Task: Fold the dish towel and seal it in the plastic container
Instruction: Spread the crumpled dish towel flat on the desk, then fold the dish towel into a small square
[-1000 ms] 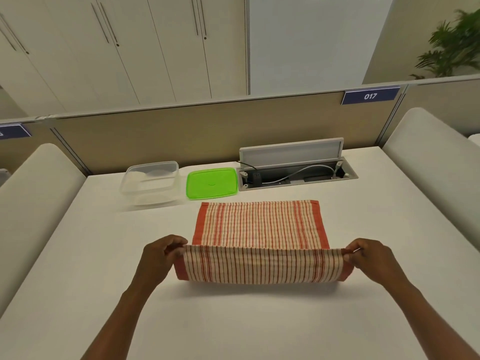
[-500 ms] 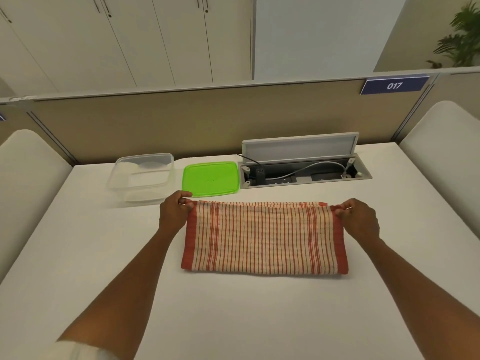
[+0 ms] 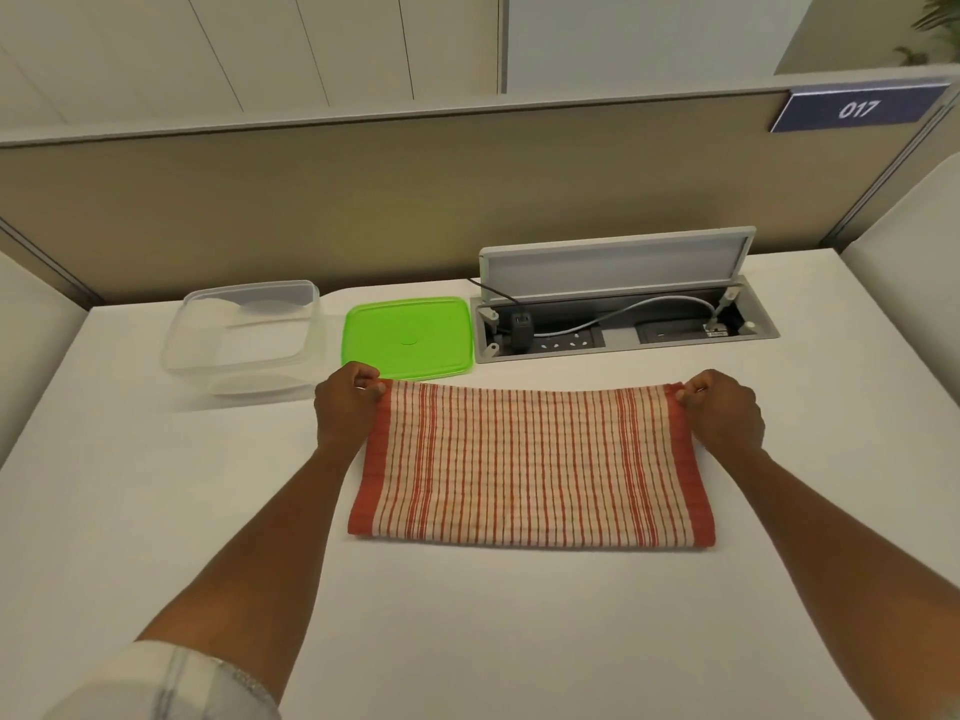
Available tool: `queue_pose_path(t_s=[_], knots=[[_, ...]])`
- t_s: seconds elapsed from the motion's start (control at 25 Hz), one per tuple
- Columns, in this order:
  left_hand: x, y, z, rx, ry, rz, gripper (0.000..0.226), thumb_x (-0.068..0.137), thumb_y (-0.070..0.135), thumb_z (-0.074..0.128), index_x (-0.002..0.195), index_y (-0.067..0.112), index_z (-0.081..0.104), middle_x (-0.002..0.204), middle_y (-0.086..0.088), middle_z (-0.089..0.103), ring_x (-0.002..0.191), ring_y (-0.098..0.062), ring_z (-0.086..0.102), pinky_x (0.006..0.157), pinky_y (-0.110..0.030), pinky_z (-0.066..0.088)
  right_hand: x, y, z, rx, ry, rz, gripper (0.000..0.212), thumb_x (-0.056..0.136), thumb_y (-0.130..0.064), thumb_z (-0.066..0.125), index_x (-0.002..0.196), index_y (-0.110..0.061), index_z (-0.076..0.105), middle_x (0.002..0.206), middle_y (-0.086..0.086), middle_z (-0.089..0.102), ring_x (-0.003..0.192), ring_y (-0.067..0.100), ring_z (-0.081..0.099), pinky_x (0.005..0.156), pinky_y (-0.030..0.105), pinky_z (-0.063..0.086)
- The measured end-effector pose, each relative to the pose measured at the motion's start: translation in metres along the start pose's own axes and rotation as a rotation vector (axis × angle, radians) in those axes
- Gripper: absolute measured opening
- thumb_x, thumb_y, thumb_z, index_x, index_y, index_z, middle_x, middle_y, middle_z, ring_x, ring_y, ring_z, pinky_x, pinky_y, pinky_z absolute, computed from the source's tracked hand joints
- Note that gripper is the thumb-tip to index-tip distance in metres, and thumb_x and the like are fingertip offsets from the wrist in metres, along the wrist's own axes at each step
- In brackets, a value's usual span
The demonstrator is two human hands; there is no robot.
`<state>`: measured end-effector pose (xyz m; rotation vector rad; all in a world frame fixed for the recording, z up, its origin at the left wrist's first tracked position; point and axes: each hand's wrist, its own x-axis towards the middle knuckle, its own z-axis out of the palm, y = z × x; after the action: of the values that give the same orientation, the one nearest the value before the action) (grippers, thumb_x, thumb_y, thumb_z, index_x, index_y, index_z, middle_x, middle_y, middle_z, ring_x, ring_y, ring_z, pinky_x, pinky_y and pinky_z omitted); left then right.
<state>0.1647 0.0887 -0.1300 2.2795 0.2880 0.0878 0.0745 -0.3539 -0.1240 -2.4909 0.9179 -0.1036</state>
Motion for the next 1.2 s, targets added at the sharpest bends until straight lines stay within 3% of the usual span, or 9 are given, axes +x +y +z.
queue_pose_path(t_s=[0.16,0.28,0.36,0.56,0.64,0.8,0.96,1.08,1.2], knots=[[-0.006,-0.004,0.007,0.036,0.122,-0.072,0.015,0.084,0.03,0.068,0.093,0.018,0.068,0.091,0.0,0.072,0.089,-0.021,0.065,0.078,-0.03,0.043,-0.008,-0.002,0.012,0.019,0.07,-0.043,0.028,0.092,-0.032,0.061,0.113,-0.014,0.057,0.108,0.01,0.069,0.087,0.029,0.065,0.076,0.039,0.049],[-0.014,-0.009,0.005,0.083,0.154,-0.152,0.014,0.086,0.035,0.065,0.079,0.023,0.063,0.09,-0.003,0.073,0.087,-0.026,0.065,0.072,-0.03,0.039,-0.033,-0.022,0.024,-0.001,0.126,-0.188,0.03,0.092,-0.027,0.061,0.119,-0.015,0.056,0.118,0.009,0.066,0.106,0.03,0.06,0.09,0.046,0.049],[-0.017,-0.012,0.005,0.119,0.113,-0.186,0.014,0.083,0.036,0.066,0.078,0.023,0.065,0.089,-0.003,0.073,0.089,-0.027,0.065,0.072,-0.03,0.04,-0.066,-0.051,0.039,0.059,0.087,-0.286,0.029,0.092,-0.026,0.06,0.12,-0.019,0.056,0.12,0.004,0.065,0.109,0.024,0.057,0.094,0.042,0.047],[-0.013,-0.009,0.002,0.212,-0.006,-0.172,0.037,0.076,0.047,0.073,0.094,0.015,0.074,0.104,-0.005,0.073,0.104,-0.028,0.064,0.088,-0.035,0.047,-0.192,-0.143,0.101,0.183,-0.153,-0.679,0.039,0.079,-0.034,0.074,0.114,-0.021,0.061,0.109,-0.001,0.067,0.1,0.019,0.056,0.088,0.038,0.049],[-0.01,-0.004,0.0,0.261,-0.054,-0.18,0.036,0.072,0.046,0.077,0.088,0.013,0.076,0.095,-0.007,0.074,0.099,-0.03,0.067,0.083,-0.035,0.049,-0.234,-0.167,0.125,0.128,-0.239,-0.79,0.045,0.077,-0.044,0.073,0.114,-0.021,0.059,0.109,-0.002,0.066,0.098,0.019,0.056,0.085,0.038,0.05],[-0.01,-0.001,-0.001,0.308,-0.172,-0.203,0.031,0.066,0.04,0.083,0.075,0.012,0.074,0.08,-0.007,0.073,0.082,-0.029,0.069,0.068,-0.029,0.046,-0.27,-0.18,0.152,-0.004,-0.336,-0.82,0.056,0.077,-0.047,0.074,0.121,-0.019,0.053,0.117,0.002,0.065,0.098,0.022,0.06,0.088,0.041,0.049],[-0.006,-0.006,-0.001,0.3,-0.233,-0.194,0.031,0.069,0.035,0.082,0.06,0.013,0.062,0.07,-0.005,0.065,0.079,-0.029,0.066,0.067,-0.028,0.042,-0.269,-0.181,0.16,-0.108,-0.294,-0.858,0.038,0.087,-0.026,0.068,0.122,-0.015,0.056,0.114,0.007,0.066,0.096,0.026,0.061,0.085,0.042,0.051],[-0.001,-0.011,-0.002,0.288,-0.273,-0.129,0.024,0.073,0.032,0.078,0.067,0.012,0.067,0.073,-0.005,0.069,0.077,-0.026,0.065,0.067,-0.028,0.042,-0.271,-0.187,0.161,-0.129,-0.233,-0.873,0.023,0.094,-0.015,0.058,0.117,-0.011,0.062,0.103,0.009,0.07,0.085,0.027,0.065,0.077,0.04,0.054],[0.002,-0.013,-0.006,0.243,-0.292,-0.074,0.021,0.077,0.03,0.075,0.069,0.019,0.06,0.075,0.001,0.063,0.077,-0.022,0.061,0.067,-0.027,0.038,-0.27,-0.19,0.158,-0.095,-0.263,-0.862,0.023,0.099,-0.015,0.049,0.119,-0.011,0.059,0.098,0.01,0.07,0.081,0.026,0.066,0.077,0.038,0.055]])
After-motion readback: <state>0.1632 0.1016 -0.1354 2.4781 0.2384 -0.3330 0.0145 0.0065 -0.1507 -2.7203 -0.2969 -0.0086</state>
